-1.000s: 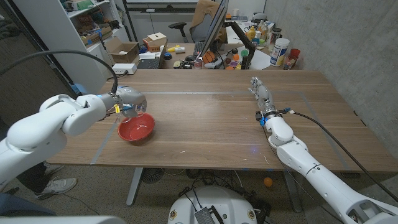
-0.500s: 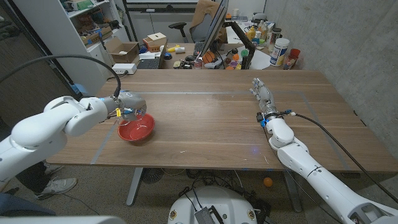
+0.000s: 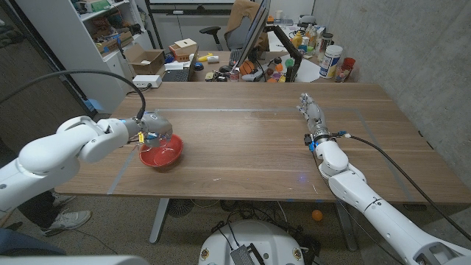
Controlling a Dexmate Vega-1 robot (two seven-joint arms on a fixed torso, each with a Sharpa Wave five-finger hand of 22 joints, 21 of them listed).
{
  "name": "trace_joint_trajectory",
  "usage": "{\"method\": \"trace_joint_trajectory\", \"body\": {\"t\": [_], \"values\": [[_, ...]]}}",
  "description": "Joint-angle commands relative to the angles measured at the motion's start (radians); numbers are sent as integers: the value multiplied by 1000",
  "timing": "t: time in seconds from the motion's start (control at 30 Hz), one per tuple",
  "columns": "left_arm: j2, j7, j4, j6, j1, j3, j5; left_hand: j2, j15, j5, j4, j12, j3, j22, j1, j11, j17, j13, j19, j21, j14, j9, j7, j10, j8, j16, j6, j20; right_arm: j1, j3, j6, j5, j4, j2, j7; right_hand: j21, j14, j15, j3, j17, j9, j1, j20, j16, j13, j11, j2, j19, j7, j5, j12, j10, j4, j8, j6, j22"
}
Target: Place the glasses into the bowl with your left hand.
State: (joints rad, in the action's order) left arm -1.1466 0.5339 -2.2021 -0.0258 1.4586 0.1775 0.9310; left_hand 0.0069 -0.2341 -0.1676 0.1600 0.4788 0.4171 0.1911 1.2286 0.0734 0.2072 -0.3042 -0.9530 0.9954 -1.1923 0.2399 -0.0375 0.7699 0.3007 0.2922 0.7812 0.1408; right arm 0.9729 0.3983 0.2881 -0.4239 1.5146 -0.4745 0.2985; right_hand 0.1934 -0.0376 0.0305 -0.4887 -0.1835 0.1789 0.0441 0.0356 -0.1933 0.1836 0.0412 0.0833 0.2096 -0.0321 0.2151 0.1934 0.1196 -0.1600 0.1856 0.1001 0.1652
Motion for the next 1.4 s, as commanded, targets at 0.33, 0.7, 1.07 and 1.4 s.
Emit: {"method": "trace_joint_trajectory", "body": {"t": [0.33,0.7,1.07,1.4], "values": [[-87,-37,52,-1,-1,-61,34,62,-7,-4,6,-7,-6,-2,83,115,2,-3,13,12,-20,2,4,130,-2,4,13,53,15,-3,-12,8,17,-1,23,-2,-6,3,-4,-2,2,-7,68,3,6,-1,61,-5,-3,10,1,4,0,3,6,5],[-120,-70,57,39,-5,-104,88,65,-7,-5,5,-11,-5,-2,91,114,2,-8,22,18,-19,3,1,129,-6,1,13,52,28,-7,-26,14,43,-9,38,-2,-6,3,-4,-2,2,-7,68,3,6,1,61,-5,-3,10,0,3,0,3,6,5],[-109,-144,52,99,20,-112,130,67,-7,-4,-6,-18,-14,-3,77,114,2,-9,27,28,-18,5,5,132,-12,-1,11,45,29,-8,-26,18,47,-7,42,-2,-6,3,-4,-2,2,-6,68,4,6,-1,61,-5,-2,10,1,4,0,3,6,5],[-133,-201,72,159,-11,-214,220,68,-7,-4,-12,-25,-20,-4,64,116,1,-11,28,35,-17,5,2,129,-18,-3,7,43,37,-12,-34,22,58,-9,56,-2,-7,2,-4,-2,2,-6,69,3,6,0,61,-5,-3,10,1,5,1,3,7,5]]}}
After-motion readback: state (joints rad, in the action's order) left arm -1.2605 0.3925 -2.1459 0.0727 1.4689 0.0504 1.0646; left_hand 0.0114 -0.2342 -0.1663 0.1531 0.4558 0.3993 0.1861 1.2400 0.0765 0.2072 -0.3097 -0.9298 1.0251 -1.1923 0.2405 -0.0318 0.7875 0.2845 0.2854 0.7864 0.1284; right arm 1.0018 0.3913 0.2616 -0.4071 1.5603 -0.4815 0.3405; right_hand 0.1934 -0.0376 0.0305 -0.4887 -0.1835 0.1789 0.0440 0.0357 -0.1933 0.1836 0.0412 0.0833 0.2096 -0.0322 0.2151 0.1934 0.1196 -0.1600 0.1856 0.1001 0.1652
